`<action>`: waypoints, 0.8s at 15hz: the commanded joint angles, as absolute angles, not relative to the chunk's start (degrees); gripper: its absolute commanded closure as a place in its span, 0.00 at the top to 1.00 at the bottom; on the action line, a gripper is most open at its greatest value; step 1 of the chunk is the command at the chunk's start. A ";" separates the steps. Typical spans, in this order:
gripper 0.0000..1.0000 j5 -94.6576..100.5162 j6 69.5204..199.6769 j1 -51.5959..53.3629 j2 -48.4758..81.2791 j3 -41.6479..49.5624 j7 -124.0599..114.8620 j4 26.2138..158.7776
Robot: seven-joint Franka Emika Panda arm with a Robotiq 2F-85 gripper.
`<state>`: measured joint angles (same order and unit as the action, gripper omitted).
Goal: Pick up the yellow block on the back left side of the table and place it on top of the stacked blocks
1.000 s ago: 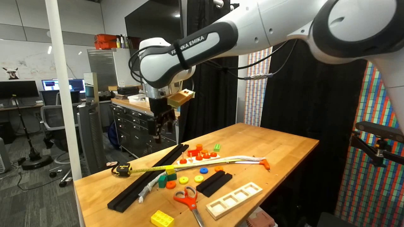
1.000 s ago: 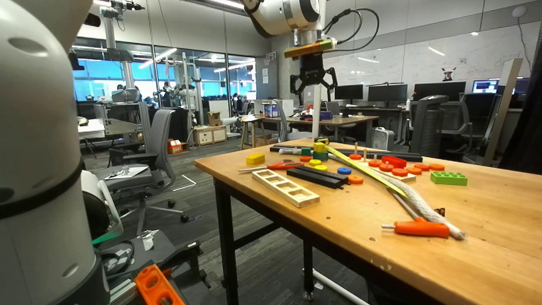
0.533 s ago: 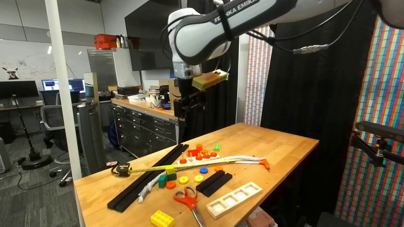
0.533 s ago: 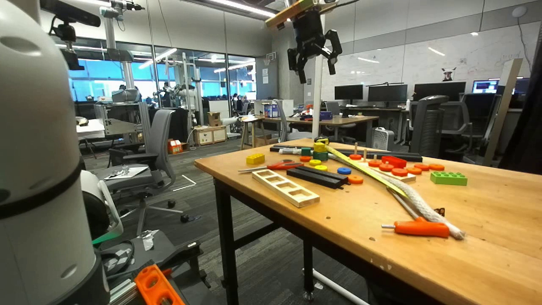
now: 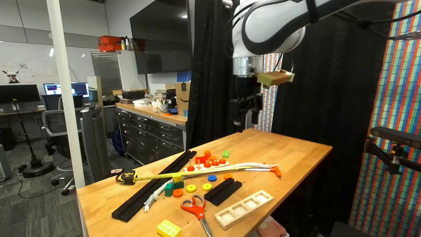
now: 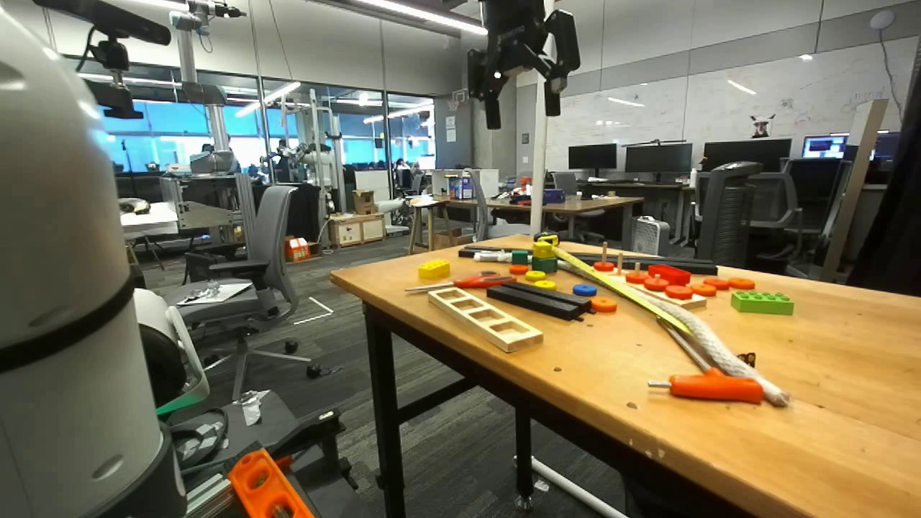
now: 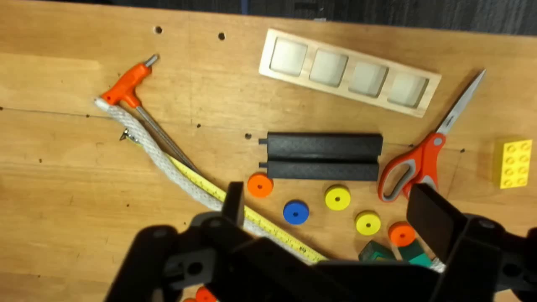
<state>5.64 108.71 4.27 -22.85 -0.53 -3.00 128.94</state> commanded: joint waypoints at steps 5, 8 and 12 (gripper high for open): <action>1.00 -1.89 90.61 3.94 -44.89 3.03 7.99 140.04; 1.00 -0.71 90.03 3.53 -43.42 2.35 6.86 139.01; 1.00 -0.70 90.24 3.52 -42.53 2.28 6.85 139.12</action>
